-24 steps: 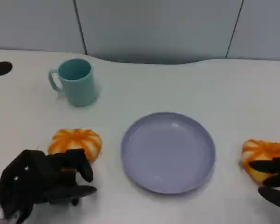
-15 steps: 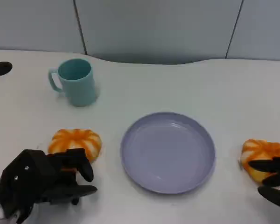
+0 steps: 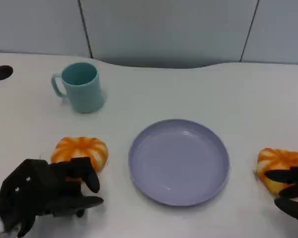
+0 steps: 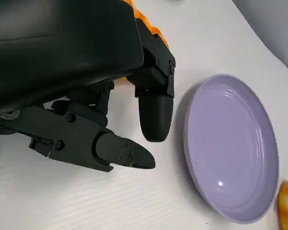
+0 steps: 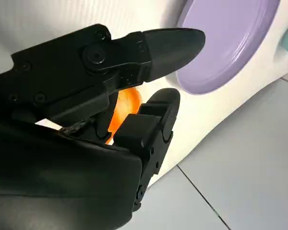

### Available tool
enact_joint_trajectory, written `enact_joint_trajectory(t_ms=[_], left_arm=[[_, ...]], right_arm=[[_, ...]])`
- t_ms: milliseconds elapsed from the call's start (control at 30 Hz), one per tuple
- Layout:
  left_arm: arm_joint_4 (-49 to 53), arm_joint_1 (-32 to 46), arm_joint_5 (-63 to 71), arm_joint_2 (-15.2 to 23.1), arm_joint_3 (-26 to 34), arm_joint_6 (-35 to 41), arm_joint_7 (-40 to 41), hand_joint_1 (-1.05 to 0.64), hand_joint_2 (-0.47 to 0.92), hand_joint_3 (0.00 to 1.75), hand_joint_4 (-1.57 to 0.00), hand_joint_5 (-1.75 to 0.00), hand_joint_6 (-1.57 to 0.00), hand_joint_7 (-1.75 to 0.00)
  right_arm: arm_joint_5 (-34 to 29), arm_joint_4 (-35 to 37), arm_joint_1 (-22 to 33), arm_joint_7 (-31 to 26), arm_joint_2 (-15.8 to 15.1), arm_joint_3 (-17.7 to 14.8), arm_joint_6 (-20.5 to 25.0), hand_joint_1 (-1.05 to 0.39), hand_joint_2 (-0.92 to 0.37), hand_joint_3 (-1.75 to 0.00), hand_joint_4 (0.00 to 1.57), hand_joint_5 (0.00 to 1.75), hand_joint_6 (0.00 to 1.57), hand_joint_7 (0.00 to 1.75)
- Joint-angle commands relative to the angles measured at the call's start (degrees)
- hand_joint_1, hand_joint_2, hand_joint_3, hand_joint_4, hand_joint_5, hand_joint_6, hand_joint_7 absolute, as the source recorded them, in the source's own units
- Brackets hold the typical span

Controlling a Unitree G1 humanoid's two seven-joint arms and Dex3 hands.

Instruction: Grasp the bread from the table and place it into the plate.

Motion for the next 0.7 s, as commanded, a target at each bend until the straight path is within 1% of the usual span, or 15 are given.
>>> enact_joint_trajectory(t_ms=[33, 133, 167, 267, 333, 400, 500, 567, 600, 633, 700], left_arm=[[0.14, 0.68, -1.83, 0.07, 1.64, -2.29, 0.17, -0.3, 0.92, 0.11, -0.71, -1.75, -0.47, -1.75], [-1.39, 1.7, -3.95, -2.48, 3.7, -3.15, 2.91, -0.31, 0.92, 0.1, -0.69, -1.75, -0.46, -1.75], [-1.85, 2.06, -3.3, -3.16, 4.03, -5.02, 4.65, -0.31, 0.92, 0.1, -0.69, -1.75, -0.46, -1.75], [-1.92, 2.41, -2.04, -3.73, 4.1, -8.08, 6.88, -0.3, 0.92, 0.12, -0.68, -1.75, -0.44, -1.75], [-4.4, 2.71, 9.58, -1.37, 1.95, -15.14, 15.36, -0.27, 0.92, 0.13, -0.68, -1.75, -0.44, -1.75], [-5.57, 2.8, 17.26, 0.08, 0.64, -19.01, 21.04, -0.27, 0.92, 0.12, -0.7, -1.75, -0.44, -1.75], [-9.61, 3.1, 27.25, 2.26, -0.79, -18.13, 26.81, -0.3, 0.9, 0.09, -0.7, -1.75, -0.47, -1.75], [-11.16, 3.07, 30.89, 3.24, -1.31, -18.08, 29.09, -0.31, 0.89, 0.08, -0.7, -1.75, -0.48, -1.75], [-12.22, 2.76, 33.02, 4.2, -1.56, -18.33, 30.07, -0.34, 0.87, 0.06, -0.65, -1.74, -0.45, -1.7], [-13.27, 2.5, 34.76, 5.01, -1.76, -18.18, 30.66, -0.37, 0.86, 0.04, -0.59, -1.74, -0.44, -1.61], [-14.33, 2.3, 36.45, 5.78, -2.03, -17.82, 31.29, -0.42, 0.86, 0.02, -0.52, -1.72, -0.43, -1.48]], right_arm=[[0.46, -0.36, 0.01, -0.27, -0.18, -0.14, -0.07, -0.27, -0.92, -0.21, 0.76, 0.62, 0.92, 0.01], [0.28, -0.39, -0.13, -0.29, -0.12, -0.06, 0.4, -0.26, -0.92, -0.21, 0.75, 0.61, 0.91, 0.0], [0.05, -0.23, -0.21, -0.45, -0.15, -0.01, 0.21, -0.26, -0.92, -0.22, 0.75, 0.61, 0.91, 0.0], [-0.28, -0.01, -0.3, -0.73, -0.23, 0.08, -0.15, -0.26, -0.92, -0.22, 0.76, 0.62, 0.91, 0.0], [-0.34, -1.2, -0.11, -0.64, 0.11, 0.33, 1.38, -0.27, -0.92, -0.22, 0.77, 0.62, 0.91, 0.0], [-0.33, -1.92, 0.0, -0.6, 0.28, 0.51, 2.28, -0.28, -0.92, -0.23, 0.77, 0.63, 0.91, 0.0], [-0.35, -2.14, -0.12, -0.72, 0.33, 0.82, 2.19, -0.26, -0.92, -0.23, 0.76, 0.64, 0.91, 0.0], [-0.35, -2.1, -0.19, -0.76, 0.4, 0.94, 2.27, -0.26, -0.92, -0.23, 0.75, 0.63, 0.91, 0.0], [-0.38, -2.04, -0.21, -0.76, 0.4, 1.02, 2.19, -0.25, -0.92, -0.24, 0.76, 0.64, 0.91, 0.0], [-0.42, -1.98, -0.21, -0.82, 0.45, 1.09, 2.06, -0.25, -0.92, -0.24, 0.76, 0.64, 0.91, 0.0], [-0.45, -1.91, -0.21, -0.9, 0.48, 1.16, 1.87, -0.24, -0.92, -0.23, 0.77, 0.65, 0.91, 0.0]])
